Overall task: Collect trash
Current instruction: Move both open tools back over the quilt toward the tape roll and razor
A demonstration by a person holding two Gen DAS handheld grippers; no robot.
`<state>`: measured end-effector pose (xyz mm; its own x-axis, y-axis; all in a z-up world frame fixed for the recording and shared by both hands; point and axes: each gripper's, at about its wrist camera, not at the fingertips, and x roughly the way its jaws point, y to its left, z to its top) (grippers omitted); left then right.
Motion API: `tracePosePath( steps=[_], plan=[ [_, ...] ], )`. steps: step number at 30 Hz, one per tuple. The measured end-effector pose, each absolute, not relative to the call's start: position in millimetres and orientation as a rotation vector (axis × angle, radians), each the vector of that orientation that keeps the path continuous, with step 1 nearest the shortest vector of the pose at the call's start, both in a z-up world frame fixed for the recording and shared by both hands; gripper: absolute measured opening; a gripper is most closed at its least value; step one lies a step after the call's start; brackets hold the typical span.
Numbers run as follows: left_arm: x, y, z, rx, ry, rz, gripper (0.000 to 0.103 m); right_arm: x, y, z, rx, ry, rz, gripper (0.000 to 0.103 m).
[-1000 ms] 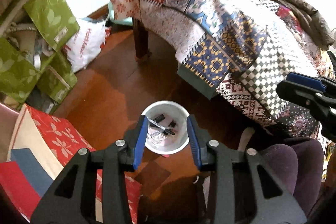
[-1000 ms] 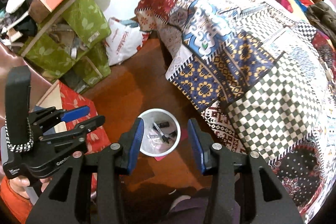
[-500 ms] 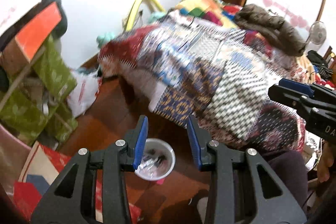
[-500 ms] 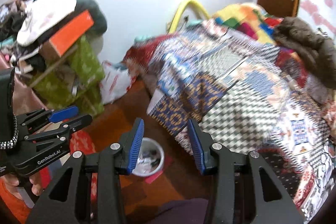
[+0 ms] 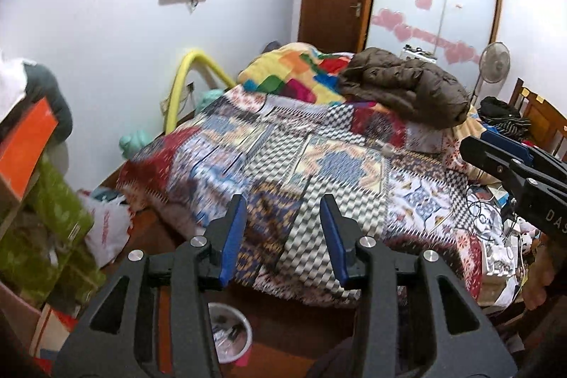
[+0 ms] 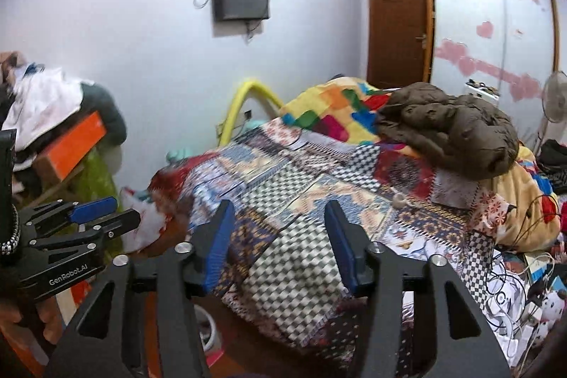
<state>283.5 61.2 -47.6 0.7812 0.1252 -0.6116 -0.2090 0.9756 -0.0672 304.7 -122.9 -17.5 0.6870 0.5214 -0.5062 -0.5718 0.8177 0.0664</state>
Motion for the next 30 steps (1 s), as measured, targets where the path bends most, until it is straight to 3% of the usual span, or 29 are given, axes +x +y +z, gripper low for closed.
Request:
tracePosePath(
  steps=[15,20,24,30],
  plan=[
    [424.4,3.2,-71.1,-0.074,0.685,0.052,0.043,426.4,-193.3,-62.4,-0.025,0.669,0.451,0.050],
    [487.1,-9.3,-98.3,-0.097,0.734,0.007,0.045,472.4,-207.9,-88.7,-0.100,0.706,0.369,0.050],
    [534.5,-17.7,-127.0,-0.129,0.781,-0.029,0.053,510.3,-222.8,-110.9,-0.074,0.771,0.367,0.051],
    [601.3,-44.3,-181.2,-0.133,0.885,-0.098,0.054,566.1,-242.1,-149.6,-0.049,0.865,0.332,0.053]
  ],
)
